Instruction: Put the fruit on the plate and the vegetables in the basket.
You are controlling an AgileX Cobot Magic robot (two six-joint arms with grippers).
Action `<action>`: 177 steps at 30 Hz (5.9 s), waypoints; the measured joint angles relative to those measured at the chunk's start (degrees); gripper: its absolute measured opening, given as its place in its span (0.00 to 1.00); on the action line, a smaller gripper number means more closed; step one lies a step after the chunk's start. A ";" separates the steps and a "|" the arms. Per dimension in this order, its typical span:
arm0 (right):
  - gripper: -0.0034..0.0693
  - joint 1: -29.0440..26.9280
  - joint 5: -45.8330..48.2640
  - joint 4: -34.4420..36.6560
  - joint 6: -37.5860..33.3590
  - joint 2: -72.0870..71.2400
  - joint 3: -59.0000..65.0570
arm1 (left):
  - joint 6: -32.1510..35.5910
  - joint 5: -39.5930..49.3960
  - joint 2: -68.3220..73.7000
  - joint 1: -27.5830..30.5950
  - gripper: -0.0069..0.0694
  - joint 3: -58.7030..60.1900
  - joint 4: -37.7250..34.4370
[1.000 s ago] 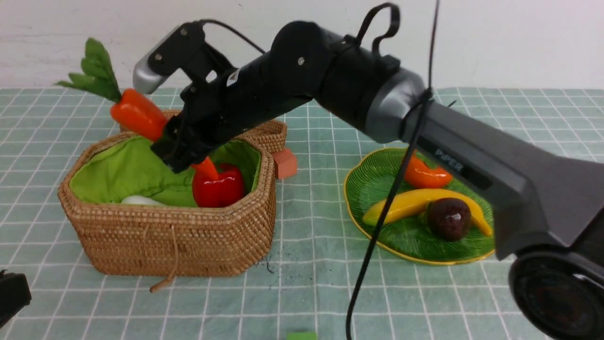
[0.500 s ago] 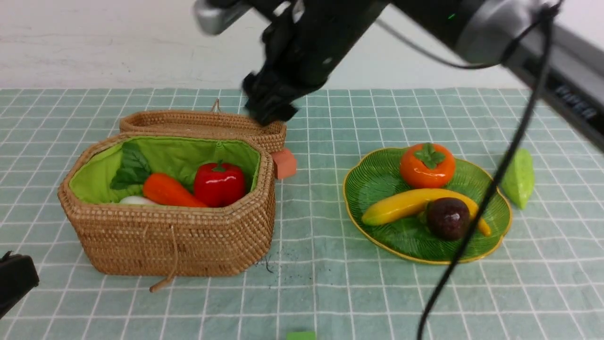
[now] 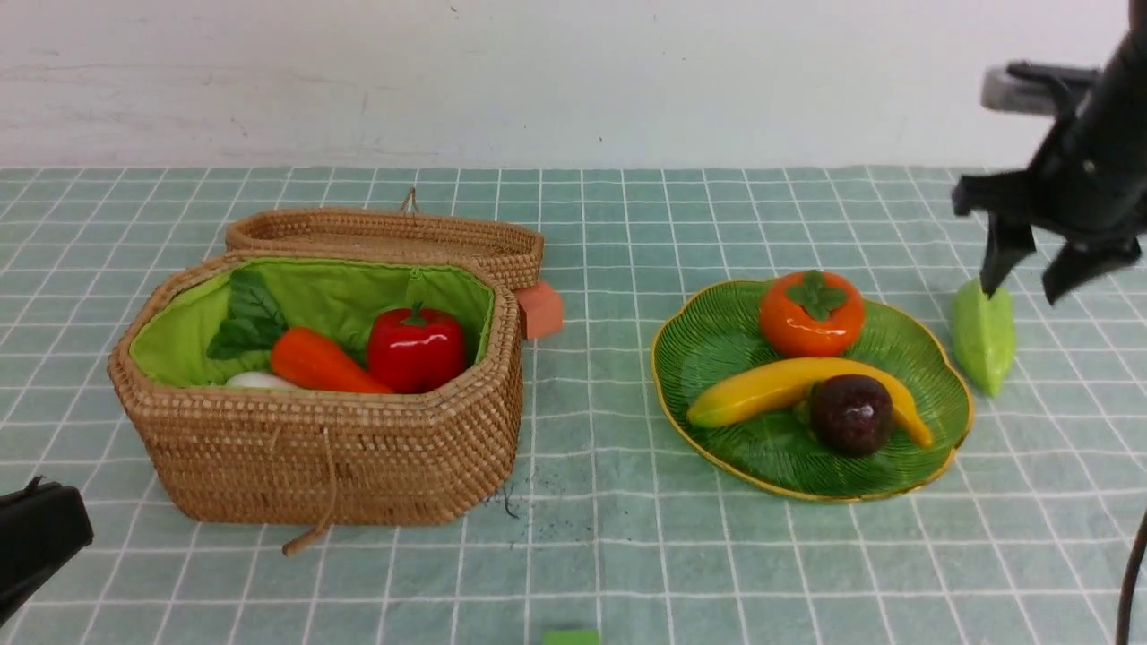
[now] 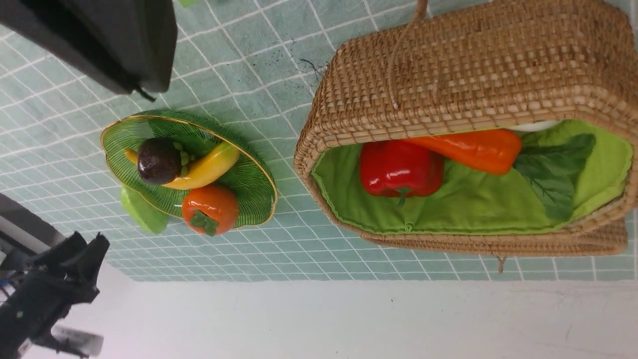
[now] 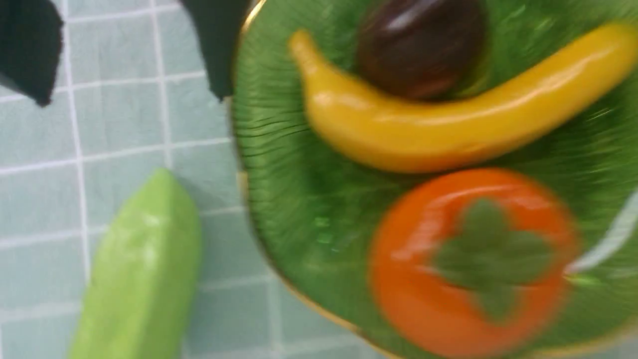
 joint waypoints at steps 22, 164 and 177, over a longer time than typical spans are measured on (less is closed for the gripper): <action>0.66 -1.76 -21.97 -1.25 0.55 14.38 0.73 | -1.22 1.48 0.00 0.00 0.07 0.00 -0.06; 0.04 5.19 -46.25 -4.09 -2.37 -117.70 108.76 | 22.49 -14.30 -17.89 3.42 0.12 23.32 -20.59; 0.05 5.19 -46.25 -4.03 -2.37 -117.70 108.76 | -9.31 -4.00 -17.89 21.94 0.07 30.18 0.23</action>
